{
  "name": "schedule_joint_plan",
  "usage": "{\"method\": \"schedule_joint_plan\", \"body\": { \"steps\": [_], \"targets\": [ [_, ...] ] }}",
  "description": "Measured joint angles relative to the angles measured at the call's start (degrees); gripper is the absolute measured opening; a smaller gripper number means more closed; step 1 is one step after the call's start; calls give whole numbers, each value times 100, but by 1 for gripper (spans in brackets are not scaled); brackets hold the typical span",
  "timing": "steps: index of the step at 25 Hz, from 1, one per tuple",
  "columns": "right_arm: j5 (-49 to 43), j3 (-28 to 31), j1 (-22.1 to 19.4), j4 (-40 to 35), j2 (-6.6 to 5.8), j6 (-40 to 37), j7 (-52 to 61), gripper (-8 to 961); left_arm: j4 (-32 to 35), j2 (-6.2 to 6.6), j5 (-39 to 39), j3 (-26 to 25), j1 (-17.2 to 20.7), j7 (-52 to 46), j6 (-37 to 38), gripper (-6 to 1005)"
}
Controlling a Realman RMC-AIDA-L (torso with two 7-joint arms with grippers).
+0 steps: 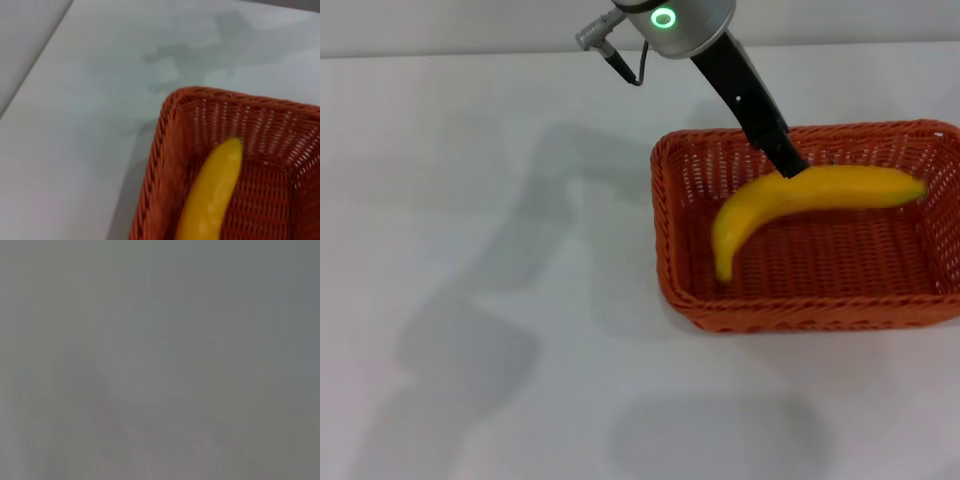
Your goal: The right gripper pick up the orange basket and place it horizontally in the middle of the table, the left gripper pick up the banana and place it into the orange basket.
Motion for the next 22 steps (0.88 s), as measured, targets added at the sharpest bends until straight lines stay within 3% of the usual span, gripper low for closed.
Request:
{"method": "schedule_joint_plan", "body": {
  "steps": [4,8,15,22],
  "targets": [
    [7,13,-30,49,-24,-10,-9,847,-82,3,-204,-33,114,132,83,818],
    [21,134,-108,55,-45,-14,-113,847,-967,25,-547,-57,682,231,153,866],
    [391,452,-216,223,-15,38,-874,846,-2988,22,-1477,-448,2716,500,502,898],
    [799,542,-231,667,-9,48,-1507,846,-3748,29,-3062,-1162,4810,1584,665,896]
  ]
}}
